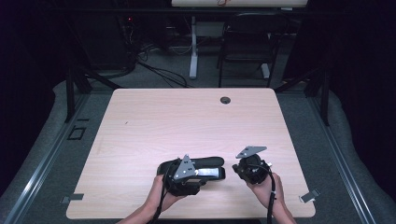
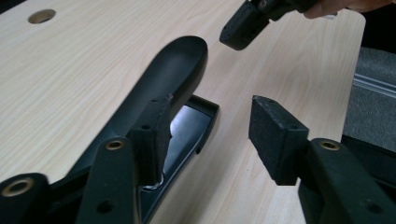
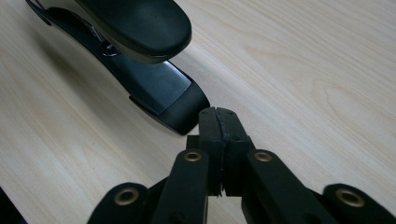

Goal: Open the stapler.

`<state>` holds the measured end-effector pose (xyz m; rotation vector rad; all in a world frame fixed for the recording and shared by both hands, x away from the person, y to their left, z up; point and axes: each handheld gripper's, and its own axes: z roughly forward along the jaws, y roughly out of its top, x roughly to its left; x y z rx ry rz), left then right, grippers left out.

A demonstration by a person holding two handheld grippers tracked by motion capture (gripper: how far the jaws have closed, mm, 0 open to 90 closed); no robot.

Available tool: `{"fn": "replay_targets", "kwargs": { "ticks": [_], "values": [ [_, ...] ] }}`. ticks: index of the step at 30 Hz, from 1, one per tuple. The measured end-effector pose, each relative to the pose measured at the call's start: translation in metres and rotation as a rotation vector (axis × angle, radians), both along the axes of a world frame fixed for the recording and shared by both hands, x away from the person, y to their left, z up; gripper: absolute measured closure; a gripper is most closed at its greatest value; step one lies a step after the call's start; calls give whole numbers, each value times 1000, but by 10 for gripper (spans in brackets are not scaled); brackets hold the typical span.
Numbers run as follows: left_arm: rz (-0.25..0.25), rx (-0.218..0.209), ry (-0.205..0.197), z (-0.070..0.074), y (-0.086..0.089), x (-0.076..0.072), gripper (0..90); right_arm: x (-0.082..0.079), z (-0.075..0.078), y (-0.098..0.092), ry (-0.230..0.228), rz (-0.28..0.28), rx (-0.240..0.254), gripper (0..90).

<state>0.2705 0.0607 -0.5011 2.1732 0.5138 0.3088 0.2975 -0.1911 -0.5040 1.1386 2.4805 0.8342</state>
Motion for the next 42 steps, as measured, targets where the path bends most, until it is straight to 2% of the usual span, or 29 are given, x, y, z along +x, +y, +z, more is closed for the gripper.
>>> {"fn": "replay_targets", "kwargs": {
  "ticks": [2, 5, 12, 16, 20, 25, 29, 33, 37, 42],
  "values": [
    [-12, 7, 0, -3, -2, -1, 605, 0, -2, 1, 0, 3, 11, 900],
    [-13, 10, 2, -8, -6, -2, 692, 1, -4, 3, 12, 2, 14, 900],
    [36, 34, 12, -17, -11, 2, 834, 4, -11, 12, 11, 9, 37, 900],
    [74, 26, 17, -27, -15, 3, 897, 1, -15, 17, 3, 7, 52, 900],
    [113, 32, 7, -36, -16, 4, 900, 1, -17, 23, -7, 5, 71, 900],
    [140, 21, 9, -41, -18, 8, 900, 0, -27, 31, 4, 21, 36, 900],
    [145, 18, 15, -45, -19, 9, 900, -3, -32, 38, -12, 24, 43, 900],
    [167, 19, 9, -47, -19, 12, 900, -3, -38, 47, -24, 34, 16, 900],
    [201, -10, 26, -46, -18, 13, 900, -2, -41, 48, -24, 36, -3, 900],
    [204, -10, 18, -48, -22, 13, 900, 0, -44, 48, -39, 34, -13, 900]
  ]
}}
